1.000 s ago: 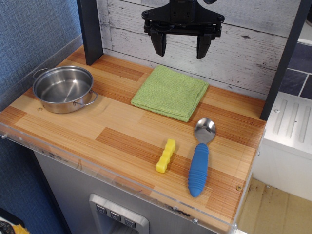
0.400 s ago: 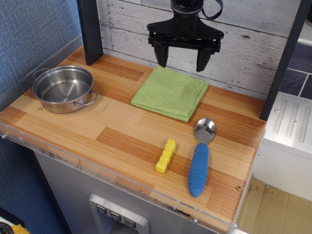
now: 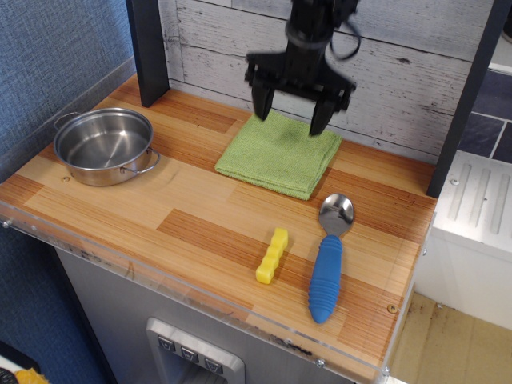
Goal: Slide towel straight forward
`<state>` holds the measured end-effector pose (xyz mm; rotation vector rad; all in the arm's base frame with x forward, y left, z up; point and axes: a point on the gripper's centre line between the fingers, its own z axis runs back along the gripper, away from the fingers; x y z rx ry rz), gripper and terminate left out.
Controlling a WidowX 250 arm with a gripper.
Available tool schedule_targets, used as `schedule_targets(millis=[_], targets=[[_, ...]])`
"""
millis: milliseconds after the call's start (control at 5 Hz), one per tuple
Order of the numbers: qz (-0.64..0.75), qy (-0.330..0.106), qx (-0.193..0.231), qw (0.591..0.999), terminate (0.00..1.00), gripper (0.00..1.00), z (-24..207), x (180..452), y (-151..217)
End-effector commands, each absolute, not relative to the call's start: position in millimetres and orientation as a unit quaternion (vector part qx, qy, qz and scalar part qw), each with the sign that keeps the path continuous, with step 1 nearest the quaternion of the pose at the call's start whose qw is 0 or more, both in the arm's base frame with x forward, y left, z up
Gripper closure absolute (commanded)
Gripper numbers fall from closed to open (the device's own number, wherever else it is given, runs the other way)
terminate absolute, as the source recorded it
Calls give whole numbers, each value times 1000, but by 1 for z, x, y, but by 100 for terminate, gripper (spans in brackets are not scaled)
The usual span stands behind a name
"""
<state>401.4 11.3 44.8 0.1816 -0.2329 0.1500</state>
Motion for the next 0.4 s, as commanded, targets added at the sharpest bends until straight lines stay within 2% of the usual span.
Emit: schedule_targets(millis=[0, 200], targets=[[62, -112, 99, 987, 0, 0, 35, 411, 25], [50, -92, 93, 990, 0, 0, 20, 408, 28]])
